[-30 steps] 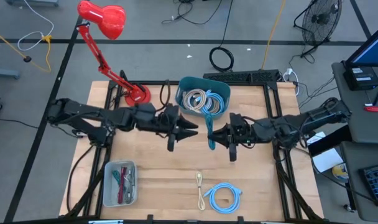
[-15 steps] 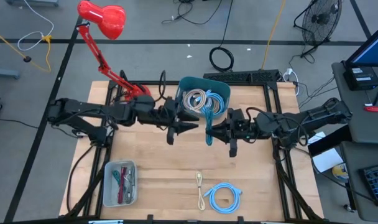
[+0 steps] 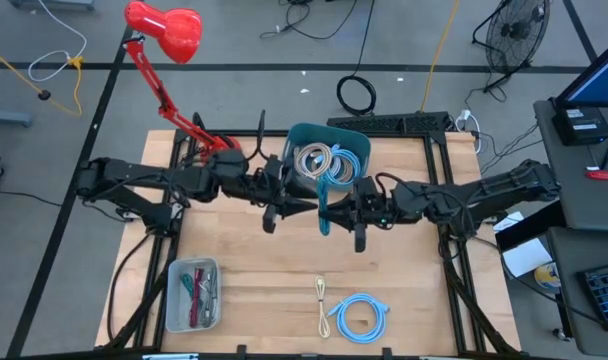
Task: Pick & Place USB Port
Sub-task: Put the blue black charger cable into the gray bin
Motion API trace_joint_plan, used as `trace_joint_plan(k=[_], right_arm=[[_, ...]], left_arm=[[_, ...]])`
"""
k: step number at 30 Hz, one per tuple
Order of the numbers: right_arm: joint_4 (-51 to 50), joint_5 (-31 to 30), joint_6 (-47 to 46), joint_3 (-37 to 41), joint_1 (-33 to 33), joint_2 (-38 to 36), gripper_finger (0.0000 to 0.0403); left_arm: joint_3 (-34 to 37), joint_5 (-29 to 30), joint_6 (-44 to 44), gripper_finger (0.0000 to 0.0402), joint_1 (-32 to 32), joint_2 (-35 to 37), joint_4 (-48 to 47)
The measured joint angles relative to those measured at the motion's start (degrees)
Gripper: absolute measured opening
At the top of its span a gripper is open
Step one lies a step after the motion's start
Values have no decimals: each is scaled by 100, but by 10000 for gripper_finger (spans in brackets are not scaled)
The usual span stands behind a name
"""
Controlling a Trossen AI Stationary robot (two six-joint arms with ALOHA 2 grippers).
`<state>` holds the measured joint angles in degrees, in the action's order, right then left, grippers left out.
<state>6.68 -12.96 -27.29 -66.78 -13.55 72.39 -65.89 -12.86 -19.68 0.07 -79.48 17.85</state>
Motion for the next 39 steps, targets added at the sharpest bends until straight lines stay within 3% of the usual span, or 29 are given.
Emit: trace_joint_plan(k=[18, 28, 31, 35, 39], right_arm=[[411, 274, -77, 2, 163, 331, 20], [520, 281, -48, 0, 195, 322, 20], [519, 411, 93, 2, 195, 320, 21], [576, 497, 566, 2, 154, 322, 42], [832, 1014, 505, 2, 158, 314, 83]], left_arm=[[2, 8, -61, 132, -65, 0, -30], [2, -119, -37, 24, -63, 0, -166], [2, -131, -45, 13, -65, 0, -164], [2, -99, -158, 27, -61, 0, -140], [3, -88, -366, 25, -55, 0, 115]])
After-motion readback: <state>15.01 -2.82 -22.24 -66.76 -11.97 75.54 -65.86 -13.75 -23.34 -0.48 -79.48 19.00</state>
